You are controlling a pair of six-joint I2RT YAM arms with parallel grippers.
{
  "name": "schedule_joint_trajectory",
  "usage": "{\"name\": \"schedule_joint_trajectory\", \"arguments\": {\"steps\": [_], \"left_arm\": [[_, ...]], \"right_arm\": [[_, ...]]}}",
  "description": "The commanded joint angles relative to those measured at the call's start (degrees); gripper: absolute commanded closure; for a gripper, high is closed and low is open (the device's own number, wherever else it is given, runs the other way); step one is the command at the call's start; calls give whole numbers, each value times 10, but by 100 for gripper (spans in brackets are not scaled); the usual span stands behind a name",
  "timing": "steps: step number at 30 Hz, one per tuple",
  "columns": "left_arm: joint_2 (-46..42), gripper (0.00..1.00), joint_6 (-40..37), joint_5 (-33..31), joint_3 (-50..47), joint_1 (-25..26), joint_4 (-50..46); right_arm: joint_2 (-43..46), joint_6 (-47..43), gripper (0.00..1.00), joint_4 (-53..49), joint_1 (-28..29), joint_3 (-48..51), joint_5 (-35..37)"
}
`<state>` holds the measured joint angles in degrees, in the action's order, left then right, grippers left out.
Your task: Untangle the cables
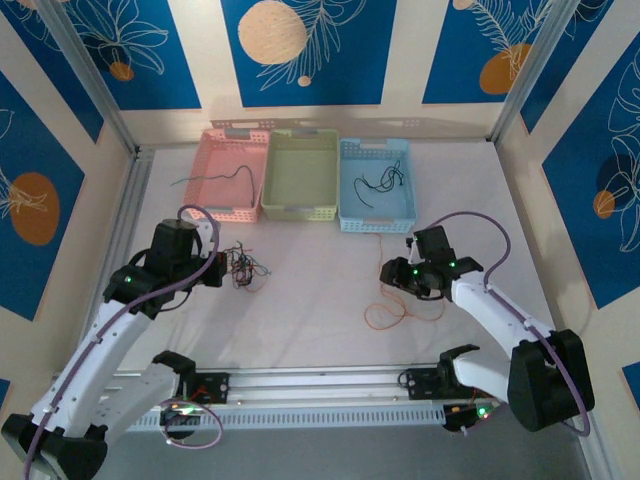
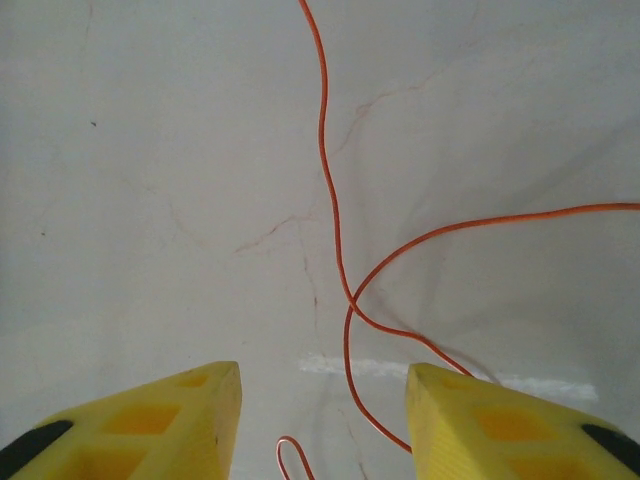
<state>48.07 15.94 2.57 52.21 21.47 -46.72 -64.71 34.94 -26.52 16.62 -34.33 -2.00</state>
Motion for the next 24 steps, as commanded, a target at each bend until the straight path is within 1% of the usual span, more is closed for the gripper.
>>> {"name": "schedule_joint_trajectory", "arguments": {"steps": [1, 7, 15, 18, 24], "left_arm": [[-4, 100, -7, 8, -3, -5, 6], [-4, 100, -7, 8, -3, -4, 6], [-3, 100, -7, 10, -5, -5, 7], [-2, 100, -7, 10, -4, -5, 7], [0, 100, -8, 10, -4, -5, 7]], "right_arm": [[-28, -9, 52, -12, 19, -1, -20], [-77, -10, 51, -37, 63, -29, 35], [-163, 1, 51, -86, 138, -88, 142], [-189, 4, 52, -97, 150, -104, 168], [-194, -1, 53, -98, 157, -124, 194]]}}
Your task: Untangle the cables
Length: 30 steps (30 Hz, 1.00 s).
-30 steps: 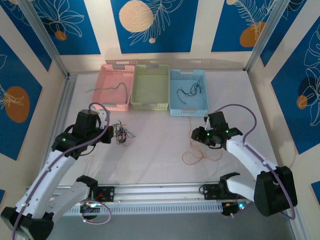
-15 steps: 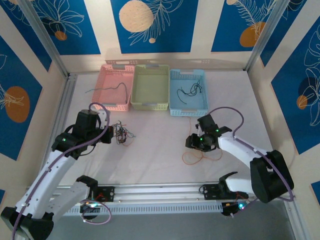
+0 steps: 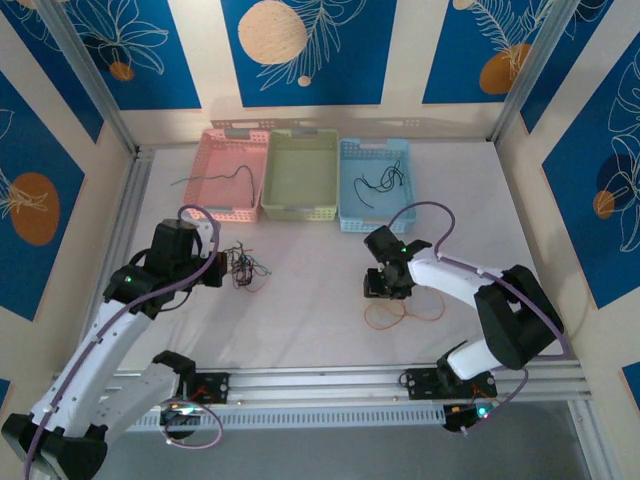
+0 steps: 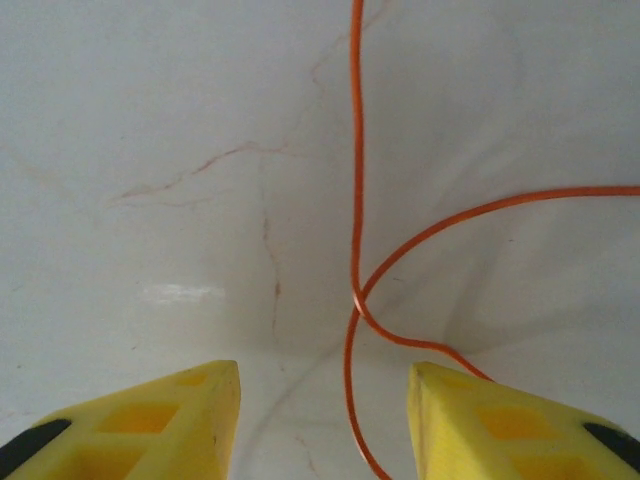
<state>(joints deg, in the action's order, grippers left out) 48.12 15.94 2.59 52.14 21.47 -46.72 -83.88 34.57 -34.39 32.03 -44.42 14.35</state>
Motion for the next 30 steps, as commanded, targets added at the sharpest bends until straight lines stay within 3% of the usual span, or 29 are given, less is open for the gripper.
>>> {"name": "schedule_joint_trajectory", "arguments": {"steps": [1, 13, 18, 24, 30], "left_arm": [[0, 100, -8, 11, -4, -5, 7], [3, 100, -7, 12, -4, -5, 7], [2, 100, -8, 12, -4, -5, 6], [0, 100, -8, 10, -4, -5, 6], [-2, 100, -8, 9, -4, -5, 6]], "right_arm": [[-4, 0, 53, -20, 2, -26, 34], [-63, -7, 54, 8, -22, -44, 17], [-80, -12, 69, 9, -17, -48, 11], [-59, -13, 98, 6, -9, -48, 19], [52, -43, 100, -11, 24, -73, 15]]}}
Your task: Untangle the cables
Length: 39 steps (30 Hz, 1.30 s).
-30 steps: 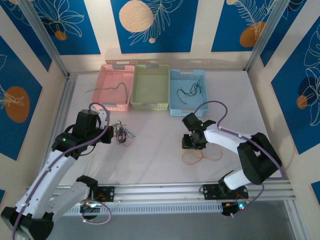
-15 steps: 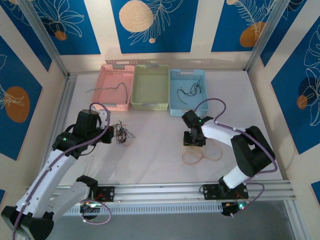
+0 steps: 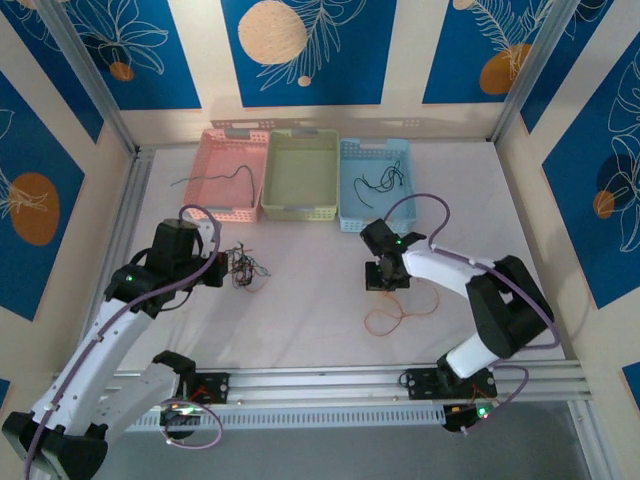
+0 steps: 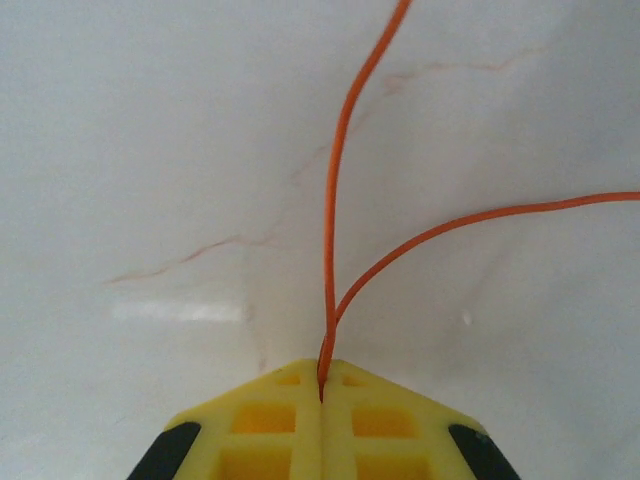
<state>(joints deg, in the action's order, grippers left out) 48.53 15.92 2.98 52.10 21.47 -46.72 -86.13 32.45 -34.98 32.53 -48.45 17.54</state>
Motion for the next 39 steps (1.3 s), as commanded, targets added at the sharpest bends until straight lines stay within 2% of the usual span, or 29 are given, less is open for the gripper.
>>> {"name": "schedule_joint_trajectory", "arguments": {"steps": [1, 6, 12, 17, 26, 32, 39], "left_arm": [[-6, 100, -8, 5, -3, -5, 7], [-6, 100, -8, 4, -3, -4, 6], [-6, 100, -8, 4, -3, -5, 6], [-6, 100, -9, 1, -3, -5, 5], [-10, 100, -8, 1, -7, -5, 8], [-9, 100, -8, 2, -8, -5, 8], [-8, 100, -8, 4, -8, -5, 9]], "right_arm": [[100, -32, 100, -3, 28, -41, -22], [192, -74, 100, 0, 44, -134, -64], [176, -126, 100, 72, 42, -281, -110], [46, -132, 100, 117, 20, -439, -162], [-218, -108, 100, 111, -13, -710, -218], [-356, -49, 100, 99, -36, -825, -243], [-475, -13, 100, 93, -30, -870, -261]]}}
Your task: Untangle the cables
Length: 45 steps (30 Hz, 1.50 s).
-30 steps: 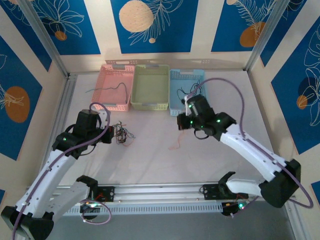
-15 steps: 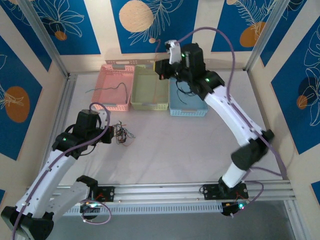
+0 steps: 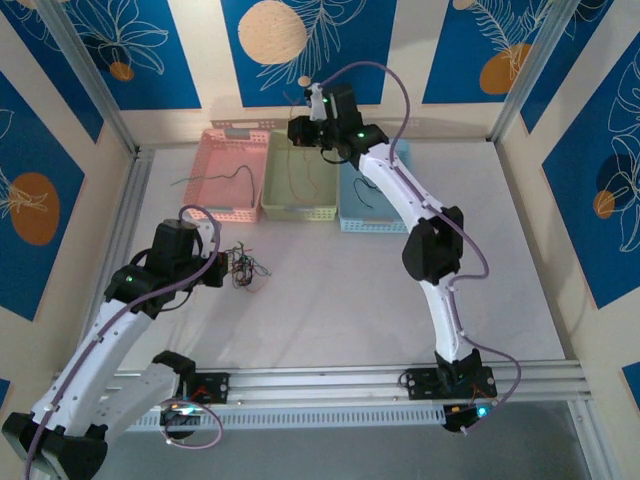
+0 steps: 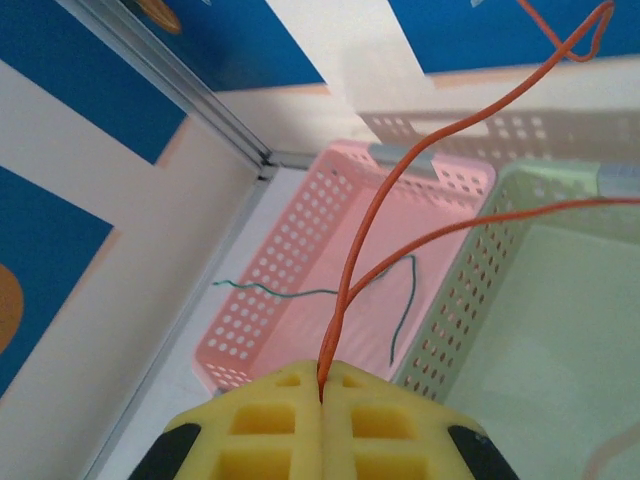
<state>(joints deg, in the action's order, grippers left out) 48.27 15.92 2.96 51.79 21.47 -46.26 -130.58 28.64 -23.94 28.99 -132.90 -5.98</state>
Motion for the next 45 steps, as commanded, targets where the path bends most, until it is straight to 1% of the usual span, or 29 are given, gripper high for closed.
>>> {"name": "schedule_joint_trajectory", "arguments": {"steps": [1, 5, 9, 13, 15, 20, 25, 28, 31, 36, 40, 45], "left_arm": [[-5, 100, -8, 4, -5, -5, 5], [-3, 100, -9, 9, -6, -5, 6], [2, 100, -8, 8, -5, -5, 6], [7, 100, -8, 11, -5, -6, 6], [8, 100, -9, 12, -5, -6, 6], [6, 100, -8, 10, -6, -6, 6], [6, 100, -9, 9, -6, -5, 5], [6, 100, -9, 9, -6, -6, 5], [6, 100, -8, 8, -6, -6, 5], [8, 100, -9, 9, -6, -5, 5], [7, 100, -9, 10, -6, -6, 5], [6, 100, -8, 10, -6, -6, 5]], "right_arm": [[-44, 23, 100, -24, 8, -30, -24], [-73, 27, 100, -36, 9, -23, -9], [-75, 38, 100, -37, 6, 5, -5], [-75, 38, 97, -58, 6, 13, 7], [-75, 37, 93, -67, 4, 16, 11], [-76, 45, 69, -70, -6, 22, 10], [-75, 43, 64, -72, -22, 6, -10], [-68, 33, 64, -81, -30, -4, -18], [-45, 20, 64, -86, -36, 8, -31], [44, -8, 64, -57, -33, 98, -37], [139, -37, 65, -10, -21, 221, -33], [251, -28, 68, 45, -3, 393, -51]]}}
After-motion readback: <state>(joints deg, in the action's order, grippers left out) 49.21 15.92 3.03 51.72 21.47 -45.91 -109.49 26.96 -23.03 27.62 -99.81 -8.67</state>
